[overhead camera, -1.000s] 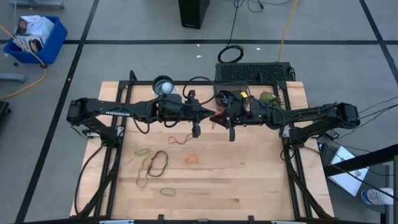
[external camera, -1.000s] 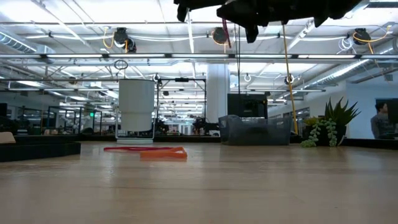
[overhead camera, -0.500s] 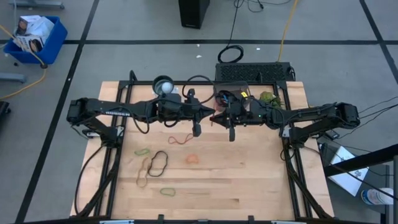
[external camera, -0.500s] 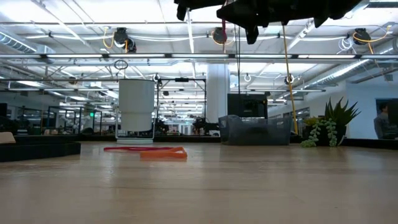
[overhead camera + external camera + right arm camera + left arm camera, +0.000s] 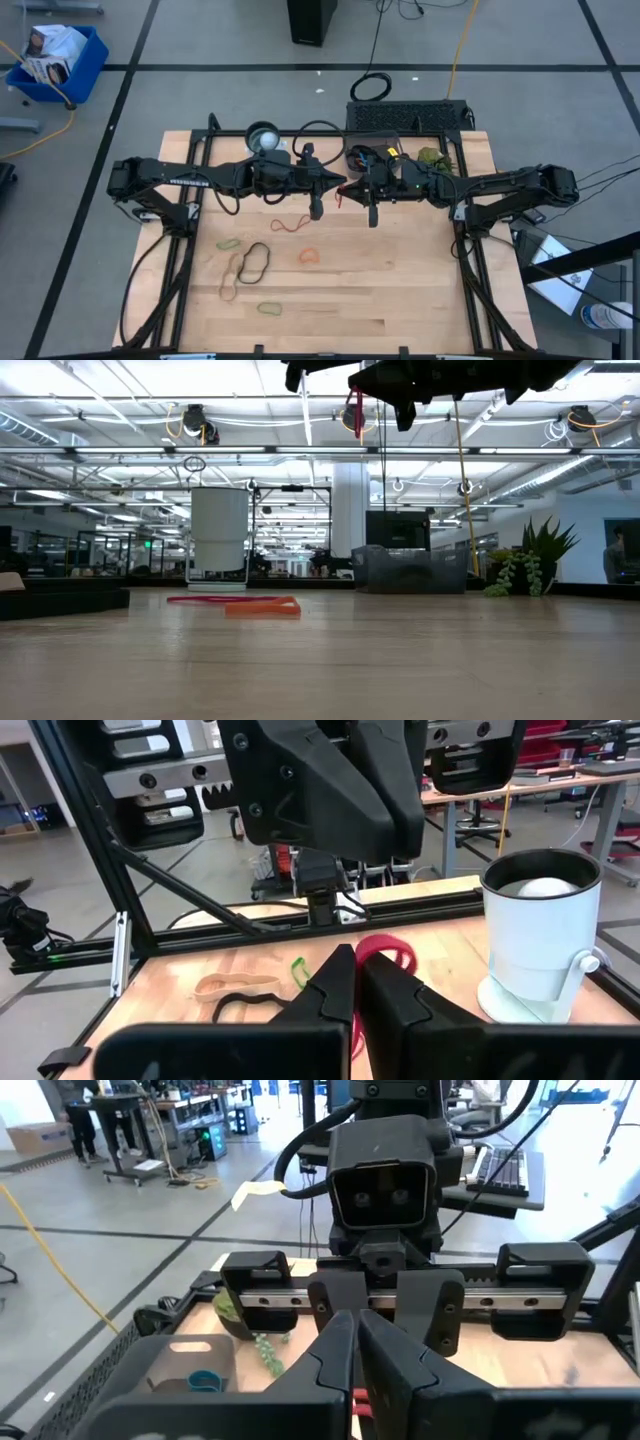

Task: Pick and place rubber bands into bin
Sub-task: Put the red rubber band into the black bin

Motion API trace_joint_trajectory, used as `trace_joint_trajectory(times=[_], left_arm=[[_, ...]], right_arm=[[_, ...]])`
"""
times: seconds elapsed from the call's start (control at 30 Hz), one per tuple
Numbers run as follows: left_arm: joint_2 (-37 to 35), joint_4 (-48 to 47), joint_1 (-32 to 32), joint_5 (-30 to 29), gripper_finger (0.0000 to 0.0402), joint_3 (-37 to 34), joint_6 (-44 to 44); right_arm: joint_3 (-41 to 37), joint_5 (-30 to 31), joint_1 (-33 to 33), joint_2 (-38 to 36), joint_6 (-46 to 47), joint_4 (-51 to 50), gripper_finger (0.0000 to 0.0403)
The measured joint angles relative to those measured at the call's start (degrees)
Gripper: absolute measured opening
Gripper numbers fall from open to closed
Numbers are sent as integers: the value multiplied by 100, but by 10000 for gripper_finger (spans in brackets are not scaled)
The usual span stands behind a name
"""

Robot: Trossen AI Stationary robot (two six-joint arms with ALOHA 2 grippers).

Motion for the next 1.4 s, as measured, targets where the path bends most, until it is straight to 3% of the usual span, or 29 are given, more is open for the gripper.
trace_joint_trajectory(times=[0.1,0.3,0.53,0.63,0.77,0.97,1.27,1.4], left_arm=[[0,-43,0,0,50,0,-45],[-3,-177,-17,35,137,0,-13],[-132,-1572,-17,47,198,7,-28],[-140,-2396,-22,59,209,0,-243],[-139,-2954,-3,58,214,0,-719],[-112,-2959,33,-30,214,2,-833],[-109,-2876,33,-157,214,2,-816],[-109,-2874,33,-160,214,2,-814]], right_arm=[[0,28,0,0,0,-26,1],[0,80,-88,0,0,-261,1],[0,795,-437,-174,-69,-1047,0],[75,924,-731,-246,-132,-1386,0],[646,928,-1229,-203,26,-2623,0],[1379,1173,-1890,85,46,-4017,0],[1561,1173,-2887,941,190,-4348,0],[1466,701,-3078,1451,197,-4336,0]])
